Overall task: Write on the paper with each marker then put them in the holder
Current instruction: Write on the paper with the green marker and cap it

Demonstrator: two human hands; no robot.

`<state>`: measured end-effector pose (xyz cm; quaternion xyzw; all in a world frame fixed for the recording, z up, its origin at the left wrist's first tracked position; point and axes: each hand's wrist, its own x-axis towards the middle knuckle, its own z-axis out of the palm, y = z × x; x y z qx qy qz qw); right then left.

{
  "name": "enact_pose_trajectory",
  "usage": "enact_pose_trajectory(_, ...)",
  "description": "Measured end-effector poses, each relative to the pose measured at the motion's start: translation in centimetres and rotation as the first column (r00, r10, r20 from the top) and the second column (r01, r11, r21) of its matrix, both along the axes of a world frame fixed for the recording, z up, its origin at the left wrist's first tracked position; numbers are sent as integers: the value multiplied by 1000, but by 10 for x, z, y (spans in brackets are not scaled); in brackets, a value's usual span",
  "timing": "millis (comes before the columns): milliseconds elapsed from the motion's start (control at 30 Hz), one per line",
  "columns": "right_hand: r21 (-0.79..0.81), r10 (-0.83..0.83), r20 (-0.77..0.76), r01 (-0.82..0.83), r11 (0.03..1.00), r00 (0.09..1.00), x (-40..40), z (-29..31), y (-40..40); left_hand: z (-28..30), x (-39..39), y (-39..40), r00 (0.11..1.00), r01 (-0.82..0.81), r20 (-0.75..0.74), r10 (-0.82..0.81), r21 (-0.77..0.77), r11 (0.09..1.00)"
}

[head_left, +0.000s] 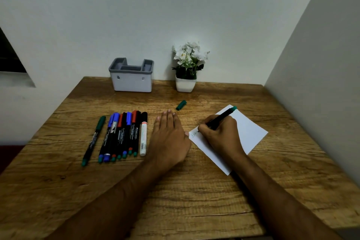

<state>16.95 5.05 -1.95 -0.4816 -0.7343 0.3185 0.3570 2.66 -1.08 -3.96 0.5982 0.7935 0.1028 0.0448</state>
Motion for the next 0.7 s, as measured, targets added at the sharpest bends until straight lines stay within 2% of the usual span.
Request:
enact_pose_trajectory(100, -44, -53, -49, 51, 998, 997, 1, 0, 2, 3, 1, -2, 999, -13, 39, 12, 12, 1000)
enact_pose_trajectory(267, -136, -92, -254, 59, 989, 963, 9, 10, 7, 3, 1, 1, 997, -23, 81, 19, 47, 999)
enact_pose_trajectory(500, -208, -41, -394, -45, 977, 918, 7, 31, 16, 24, -1, 9, 947, -118, 317, 53, 188, 975)
enact_pose_trajectory(700, -204, -31, -520, -89, 975, 853, -3, 47, 24, 52, -13, 48, 969, -134, 241, 60, 303, 943)
